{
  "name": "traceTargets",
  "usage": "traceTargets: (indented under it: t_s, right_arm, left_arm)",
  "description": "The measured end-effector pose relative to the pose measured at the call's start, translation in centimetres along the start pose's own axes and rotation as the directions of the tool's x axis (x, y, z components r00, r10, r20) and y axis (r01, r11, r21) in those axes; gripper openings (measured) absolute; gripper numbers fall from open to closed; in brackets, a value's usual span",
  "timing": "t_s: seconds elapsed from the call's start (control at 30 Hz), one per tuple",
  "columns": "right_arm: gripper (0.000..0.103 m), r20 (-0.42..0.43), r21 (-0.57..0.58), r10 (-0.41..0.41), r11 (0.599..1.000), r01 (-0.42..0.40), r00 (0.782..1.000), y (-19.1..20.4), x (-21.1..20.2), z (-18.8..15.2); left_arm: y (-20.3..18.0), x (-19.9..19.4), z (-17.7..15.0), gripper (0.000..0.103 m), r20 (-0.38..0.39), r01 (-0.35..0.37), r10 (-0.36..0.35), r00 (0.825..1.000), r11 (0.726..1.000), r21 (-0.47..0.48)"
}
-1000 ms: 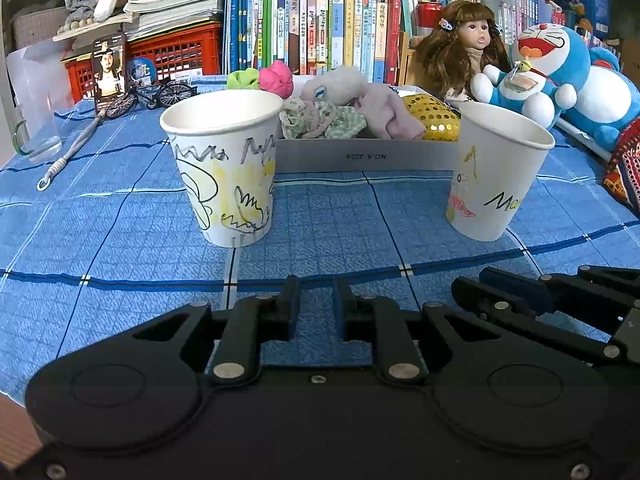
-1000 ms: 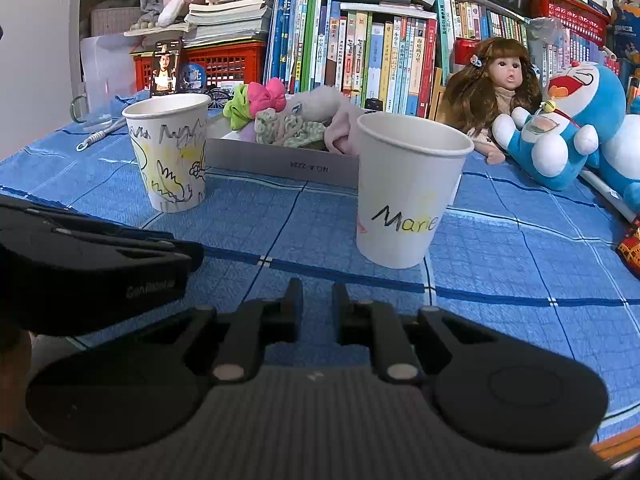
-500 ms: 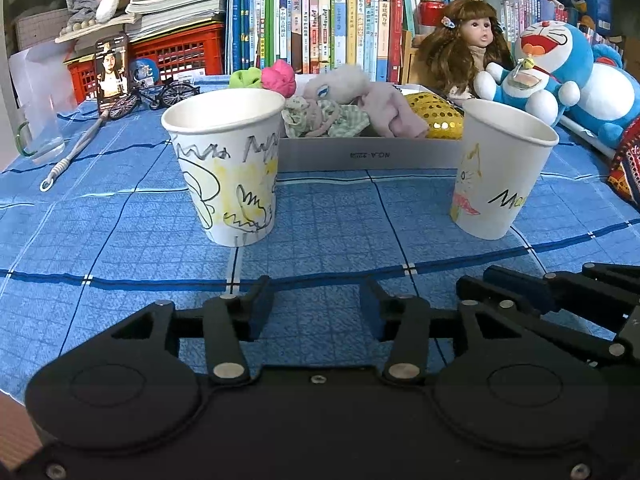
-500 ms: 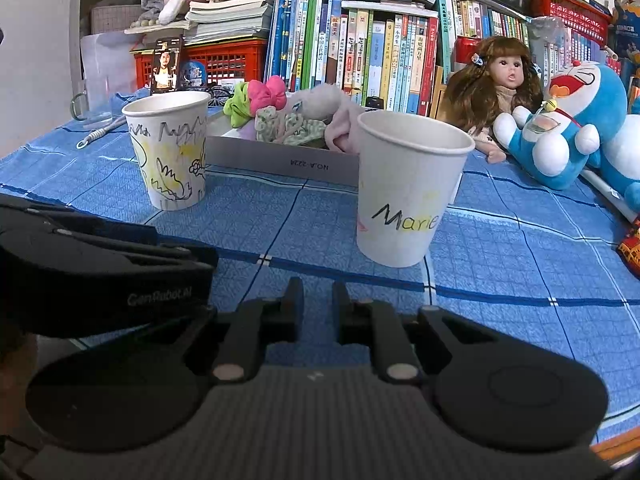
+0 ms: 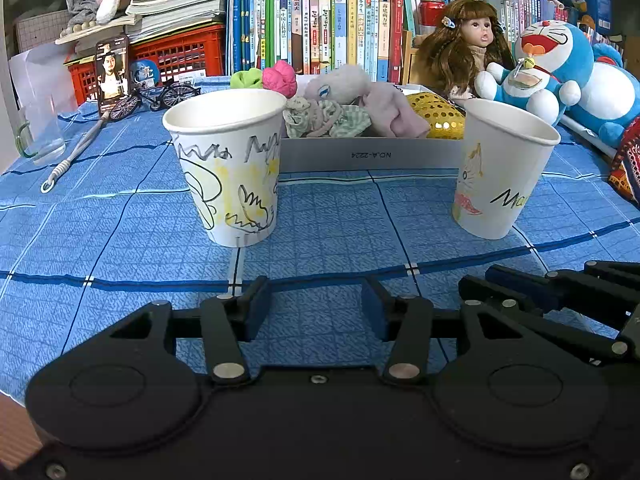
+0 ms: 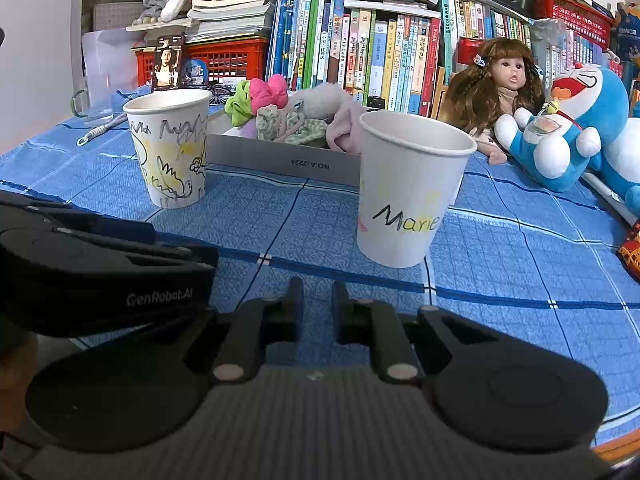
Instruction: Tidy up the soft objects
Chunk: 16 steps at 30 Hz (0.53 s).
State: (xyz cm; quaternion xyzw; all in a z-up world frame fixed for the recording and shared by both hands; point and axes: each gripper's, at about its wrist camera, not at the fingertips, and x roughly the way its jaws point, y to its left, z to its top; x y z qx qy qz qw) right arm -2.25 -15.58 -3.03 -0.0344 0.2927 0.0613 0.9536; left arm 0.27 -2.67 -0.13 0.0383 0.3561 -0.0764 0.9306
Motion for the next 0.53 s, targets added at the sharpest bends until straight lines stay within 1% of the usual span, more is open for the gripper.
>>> traceTargets:
  t_s: [0.37, 0.53]
  right_arm:
    - [0.020, 0.001, 0.000, 0.000, 1.000, 0.000, 1.000, 0.00, -0.01, -0.01]
    - [0.021, 0.002, 0.003, 0.000, 1.000, 0.000, 1.000, -0.06, -0.01, 0.04]
  left_arm:
    - [-0.06, -0.03, -0.01, 0.050, 0.003, -0.004, 0.004, 1.000, 1.000, 0.001]
    - [0.21, -0.02, 0.18, 0.057, 0.004, -0.017, 0.017, 1.000, 1.000, -0.005]
